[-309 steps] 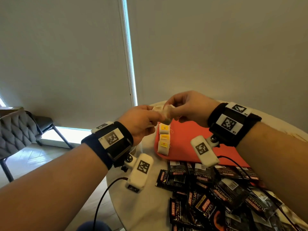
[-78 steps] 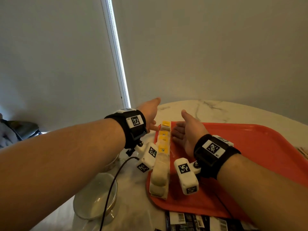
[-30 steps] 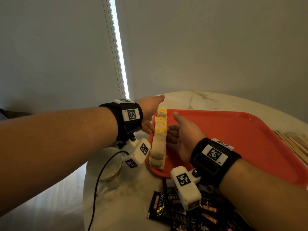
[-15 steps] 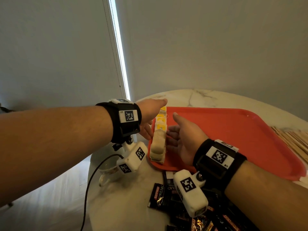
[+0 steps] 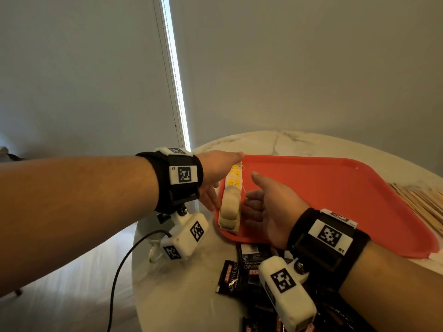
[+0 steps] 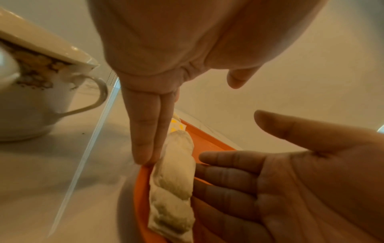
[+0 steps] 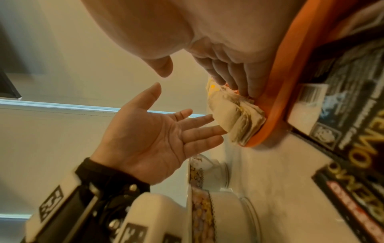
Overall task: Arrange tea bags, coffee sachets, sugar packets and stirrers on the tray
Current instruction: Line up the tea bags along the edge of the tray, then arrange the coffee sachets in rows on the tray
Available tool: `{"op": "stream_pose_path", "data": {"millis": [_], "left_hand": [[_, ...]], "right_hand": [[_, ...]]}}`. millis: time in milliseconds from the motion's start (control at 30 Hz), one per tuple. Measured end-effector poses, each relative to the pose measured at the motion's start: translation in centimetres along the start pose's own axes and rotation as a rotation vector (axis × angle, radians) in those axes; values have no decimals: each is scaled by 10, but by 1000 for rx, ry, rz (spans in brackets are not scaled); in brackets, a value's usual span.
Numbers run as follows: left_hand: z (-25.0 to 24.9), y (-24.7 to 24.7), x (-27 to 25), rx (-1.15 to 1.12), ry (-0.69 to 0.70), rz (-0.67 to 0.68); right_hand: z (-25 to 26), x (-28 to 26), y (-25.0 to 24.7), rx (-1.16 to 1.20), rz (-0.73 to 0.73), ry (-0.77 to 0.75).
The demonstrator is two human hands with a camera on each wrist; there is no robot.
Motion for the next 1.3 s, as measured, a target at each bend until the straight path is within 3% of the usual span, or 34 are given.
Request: {"op": "stream_pose_path", "data": {"millis": [333,467,667,967,1133,1300], "left_hand": [[0,4,-2,21,20,-17],[-6,-4,4,32,-15,-38],[-6,-11,16,-7,-117,-5],[-10,-5,23,-52,-133,17],[-10,1,22,-79,-118,17],[-11,2,12,0,-13,-16]], "right_hand": [[-8,5,-4,6,47,15],[18,14,-25,-69,-46,-36],[73,22,-78,-375,-232,-155],[62,23,-86,-672,-158,-110],[55,19,-86,-610,-176,-91],[62,5,-81,-563,-167,-99]]}}
Point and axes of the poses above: each hand's wrist, its own x-axis towards the middle knuckle, its own y-axis out of the palm, z = x × y, the point moved 4 cm from there along x, towards the middle knuckle, and after that the axes turned 7 degrees about z, right-handed, at the moved point
